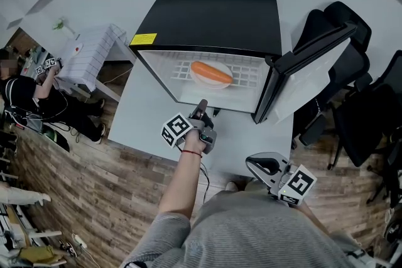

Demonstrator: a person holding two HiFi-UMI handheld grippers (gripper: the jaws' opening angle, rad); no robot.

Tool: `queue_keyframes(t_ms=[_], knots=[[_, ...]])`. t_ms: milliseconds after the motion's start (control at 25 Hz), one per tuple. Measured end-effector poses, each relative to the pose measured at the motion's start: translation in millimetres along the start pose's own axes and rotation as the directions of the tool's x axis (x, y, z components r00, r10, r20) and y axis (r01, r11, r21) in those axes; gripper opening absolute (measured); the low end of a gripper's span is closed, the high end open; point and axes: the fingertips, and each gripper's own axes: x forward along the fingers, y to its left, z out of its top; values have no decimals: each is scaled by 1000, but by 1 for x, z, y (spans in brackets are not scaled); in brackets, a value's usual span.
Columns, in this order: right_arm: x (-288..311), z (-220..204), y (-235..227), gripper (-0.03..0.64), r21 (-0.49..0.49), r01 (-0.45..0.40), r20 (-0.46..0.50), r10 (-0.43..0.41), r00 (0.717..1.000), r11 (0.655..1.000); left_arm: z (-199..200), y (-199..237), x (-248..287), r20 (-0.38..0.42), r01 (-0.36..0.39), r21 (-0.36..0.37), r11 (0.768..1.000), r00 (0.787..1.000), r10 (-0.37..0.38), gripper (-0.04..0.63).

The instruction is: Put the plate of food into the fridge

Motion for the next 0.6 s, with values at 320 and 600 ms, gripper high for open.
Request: queue_keyframes(t_ms=[320,600], knots=[[-1,-4,8,14,-6,-3,-5,3,1000,1000,-26,-1,-32,-30,-6,112,994,1000,9,11],[-3,-6,21,14,-17,-16,-5,16,1000,1000,-35,-11,-58,-16,9,132,991,1000,-7,11]])
